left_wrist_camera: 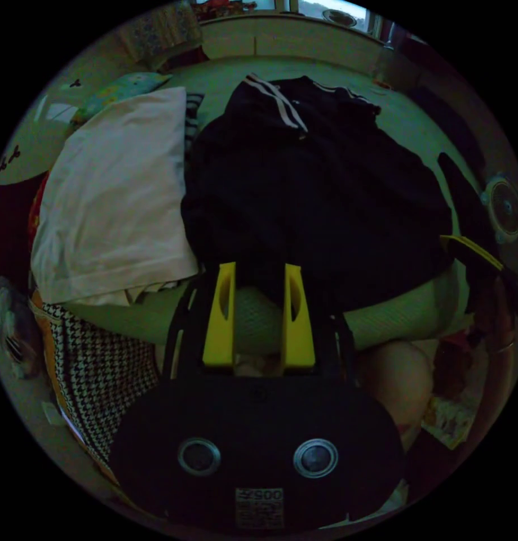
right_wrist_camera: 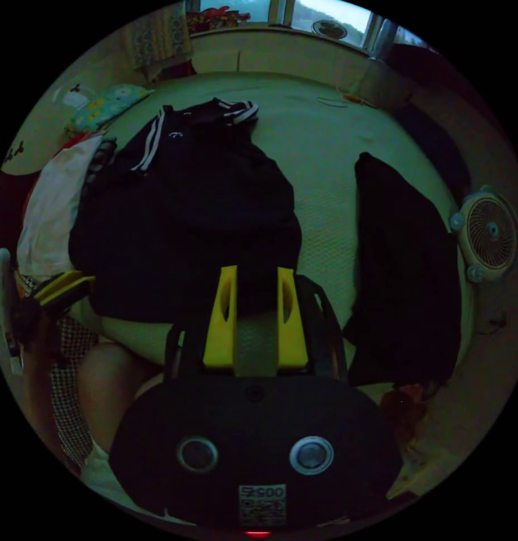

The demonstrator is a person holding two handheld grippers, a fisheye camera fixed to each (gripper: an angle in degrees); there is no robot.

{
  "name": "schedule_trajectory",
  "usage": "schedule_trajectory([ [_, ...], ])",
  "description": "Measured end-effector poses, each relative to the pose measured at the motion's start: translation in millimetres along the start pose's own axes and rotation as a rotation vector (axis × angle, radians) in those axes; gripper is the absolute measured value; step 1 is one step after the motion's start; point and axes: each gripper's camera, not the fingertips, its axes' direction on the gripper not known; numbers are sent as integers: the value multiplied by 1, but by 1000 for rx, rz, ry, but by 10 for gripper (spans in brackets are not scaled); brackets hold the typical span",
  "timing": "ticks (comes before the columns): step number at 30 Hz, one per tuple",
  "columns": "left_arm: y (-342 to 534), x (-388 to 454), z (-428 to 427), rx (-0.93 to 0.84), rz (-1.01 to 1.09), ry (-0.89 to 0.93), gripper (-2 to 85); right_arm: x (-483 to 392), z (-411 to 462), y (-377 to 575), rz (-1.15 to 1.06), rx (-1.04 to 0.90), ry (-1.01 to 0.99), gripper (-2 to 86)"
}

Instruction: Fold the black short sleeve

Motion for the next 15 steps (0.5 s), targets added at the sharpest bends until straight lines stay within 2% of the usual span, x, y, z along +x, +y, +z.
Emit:
schedule_trajectory([
  [7,23,16,25,-13,30,-11,125,-3,29,27,-16,-16,72,66],
  [12,48,29,36,-6,52,-5,53,-5,28,52,-73,-1,68,1],
  [15,63,37,39,-18,74,-29,35,-2,23,74,-91,16,53,-9],
])
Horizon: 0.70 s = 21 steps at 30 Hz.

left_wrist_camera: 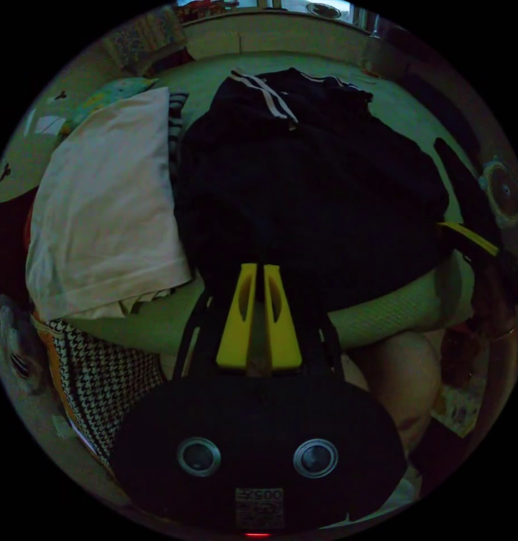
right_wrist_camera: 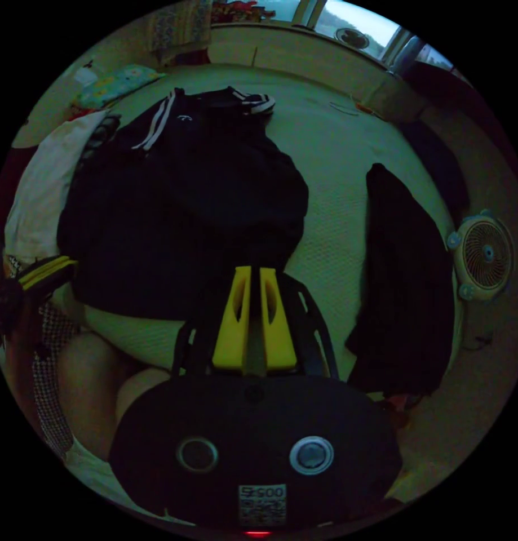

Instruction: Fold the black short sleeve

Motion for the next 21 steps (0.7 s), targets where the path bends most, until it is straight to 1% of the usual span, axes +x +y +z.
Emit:
schedule_trajectory([
  [4,21,8,-3,17,7,-9,25,4,-13,36,2,28,-51,-10],
  [10,57,20,-1,30,-10,-8,23,-2,-18,95,23,60,-68,-10],
  [14,75,30,12,16,-26,-13,34,-6,-8,120,47,47,-43,-7],
  [16,80,34,17,10,-29,-14,50,-5,1,132,70,18,-46,7],
  [21,92,43,25,2,-55,8,67,4,4,158,103,22,-73,36],
])
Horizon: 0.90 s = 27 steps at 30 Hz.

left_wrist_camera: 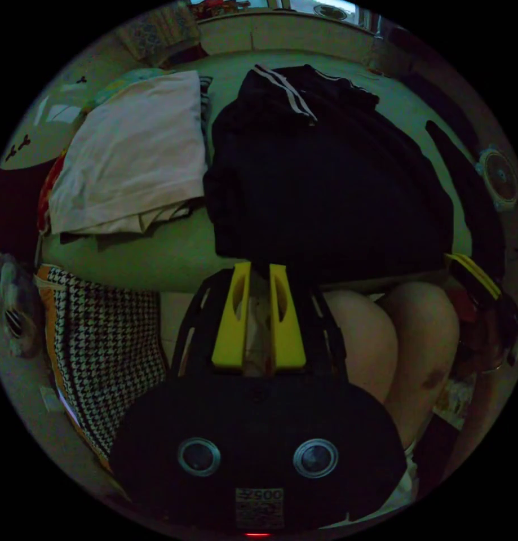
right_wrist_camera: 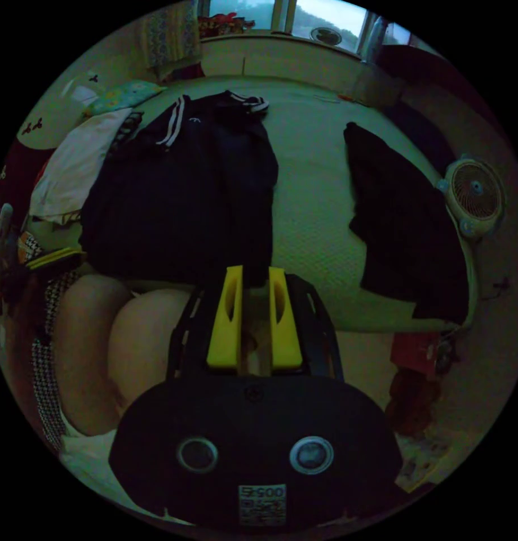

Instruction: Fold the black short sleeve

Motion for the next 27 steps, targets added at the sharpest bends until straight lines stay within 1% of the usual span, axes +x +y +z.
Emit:
schedule_trajectory([
  [4,-7,7,-9,71,-9,65,64,3,-12,-3,-1,67,24,40],
  [11,-75,48,-16,172,47,88,55,-17,-18,-56,-11,157,-21,47],
  [19,-186,80,5,231,57,151,55,-46,30,-160,-35,218,-31,65],
  [21,-224,84,15,227,46,234,54,-52,42,-186,-56,256,-4,68],
  [27,-307,93,43,250,-27,215,45,-64,94,-260,-28,299,-39,69],
])
